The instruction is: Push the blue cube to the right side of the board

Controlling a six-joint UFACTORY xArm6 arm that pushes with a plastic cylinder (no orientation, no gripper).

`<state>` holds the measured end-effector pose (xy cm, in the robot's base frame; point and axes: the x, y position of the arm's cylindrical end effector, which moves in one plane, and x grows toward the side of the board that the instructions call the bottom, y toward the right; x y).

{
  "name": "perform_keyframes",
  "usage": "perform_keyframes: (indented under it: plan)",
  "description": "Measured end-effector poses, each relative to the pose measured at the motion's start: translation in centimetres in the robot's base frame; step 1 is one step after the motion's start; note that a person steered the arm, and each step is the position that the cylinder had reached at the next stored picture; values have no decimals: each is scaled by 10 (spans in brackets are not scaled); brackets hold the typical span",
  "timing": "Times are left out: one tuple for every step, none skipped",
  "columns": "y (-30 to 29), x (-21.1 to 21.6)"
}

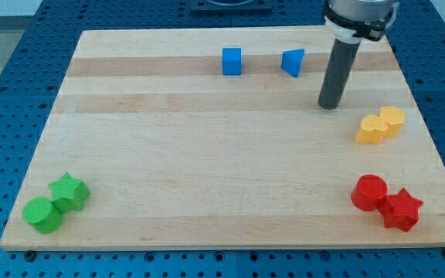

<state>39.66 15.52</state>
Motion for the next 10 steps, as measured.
perform_keyframes:
  plan:
    - [0,-25]
    - [-4,-48]
    - [-4,-58]
    - [-12,-80]
    - [-12,-80]
    - [-23,-87]
    - [-60,-92]
    - [-78,-92]
    - [-92,-92]
    - [-107,-92]
